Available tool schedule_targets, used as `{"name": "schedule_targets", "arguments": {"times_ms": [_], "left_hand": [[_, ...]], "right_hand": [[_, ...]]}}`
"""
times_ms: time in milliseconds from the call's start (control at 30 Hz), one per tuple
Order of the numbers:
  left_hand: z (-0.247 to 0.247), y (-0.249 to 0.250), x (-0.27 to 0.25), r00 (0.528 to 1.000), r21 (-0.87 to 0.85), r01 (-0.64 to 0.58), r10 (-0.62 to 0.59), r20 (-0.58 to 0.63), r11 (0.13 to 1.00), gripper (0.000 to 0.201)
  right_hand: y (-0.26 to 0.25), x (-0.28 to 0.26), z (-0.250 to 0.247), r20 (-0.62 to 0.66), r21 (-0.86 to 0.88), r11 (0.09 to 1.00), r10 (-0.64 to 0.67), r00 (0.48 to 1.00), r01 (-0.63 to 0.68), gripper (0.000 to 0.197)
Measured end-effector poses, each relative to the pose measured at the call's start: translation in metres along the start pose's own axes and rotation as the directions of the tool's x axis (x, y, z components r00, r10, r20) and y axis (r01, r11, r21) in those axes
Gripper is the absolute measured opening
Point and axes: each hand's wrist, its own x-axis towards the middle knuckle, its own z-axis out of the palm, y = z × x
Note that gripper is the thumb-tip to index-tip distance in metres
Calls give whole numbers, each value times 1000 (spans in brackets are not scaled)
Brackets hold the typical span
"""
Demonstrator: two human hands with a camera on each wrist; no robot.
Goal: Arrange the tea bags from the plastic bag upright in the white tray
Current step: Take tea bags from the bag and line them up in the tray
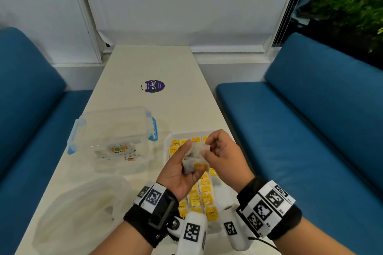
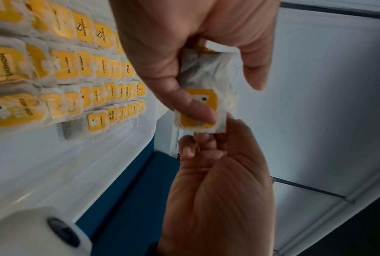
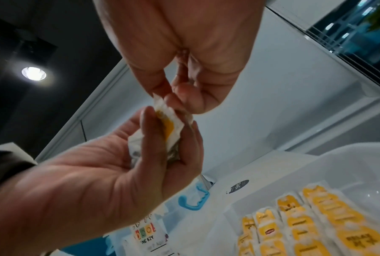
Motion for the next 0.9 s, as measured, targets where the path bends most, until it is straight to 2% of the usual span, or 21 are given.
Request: {"name": "schedule_targets", "arguments": {"times_ms": [133, 267, 367, 567, 667, 833, 900], "left_hand": [[-4, -4, 1, 999, 57, -36, 35, 18, 998, 17], [-6, -6, 6, 999, 42, -36, 36, -5, 998, 3], [-9, -3, 11, 999, -3, -32, 32, -38, 999, 9], [-17, 1, 20, 995, 8, 0, 1, -100, 1000, 6], [-18, -3, 18, 997, 28, 39, -36, -72, 999, 7], [-24, -3, 20, 992, 74, 100, -94, -86, 992, 9], [-30, -3, 22, 988, 58, 104, -96, -120, 993, 19]], "right_hand": [[0, 2, 0, 16, -23, 1000, 13, 1000, -13, 45], [-6, 1, -2, 64, -108, 994, -10, 998, 17, 40], [-9, 2, -4, 125, -141, 989, -23, 992, 41, 41], [-3, 8, -11, 239, -278, 951, -64, 969, 132, 44], [-3, 13, -14, 276, -237, 957, -98, 956, 167, 33], [-4, 19, -21, 373, -314, 917, -120, 920, 247, 21], [-5, 19, -21, 372, -304, 920, -123, 920, 246, 15]]}}
